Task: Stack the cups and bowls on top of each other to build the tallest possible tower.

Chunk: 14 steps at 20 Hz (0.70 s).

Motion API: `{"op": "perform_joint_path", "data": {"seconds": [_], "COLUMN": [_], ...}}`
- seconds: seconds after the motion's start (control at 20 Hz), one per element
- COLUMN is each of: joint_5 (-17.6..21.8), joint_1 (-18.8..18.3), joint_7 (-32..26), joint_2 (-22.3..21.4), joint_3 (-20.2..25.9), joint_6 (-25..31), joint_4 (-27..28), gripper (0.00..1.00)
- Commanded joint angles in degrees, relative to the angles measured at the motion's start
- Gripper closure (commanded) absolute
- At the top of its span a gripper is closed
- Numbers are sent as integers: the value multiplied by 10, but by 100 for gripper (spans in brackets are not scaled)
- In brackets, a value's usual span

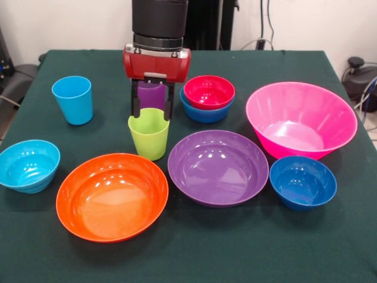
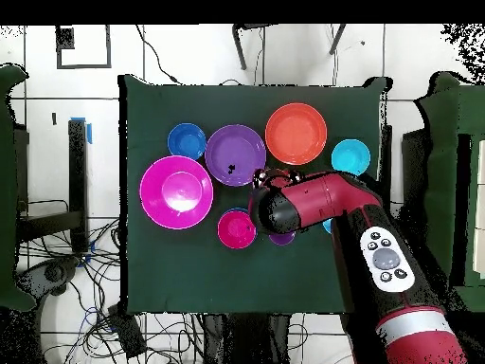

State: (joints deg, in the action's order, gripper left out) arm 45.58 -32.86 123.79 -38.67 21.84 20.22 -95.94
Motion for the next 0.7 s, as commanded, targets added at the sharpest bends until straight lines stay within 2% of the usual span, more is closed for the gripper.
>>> {"op": "perform_joint_path", "data": {"seconds": [0.05, 0.2, 0.7], "joint_5": [3, 3, -39], "joint_1": [16, 24, 45], "joint_7": [37, 43, 50], "joint_2": [45, 40, 9], "joint_3": [-17, -27, -30], "joint_6": [-38, -42, -23], "joint_4": [-6, -9, -32], "gripper": [0, 0, 0]}}
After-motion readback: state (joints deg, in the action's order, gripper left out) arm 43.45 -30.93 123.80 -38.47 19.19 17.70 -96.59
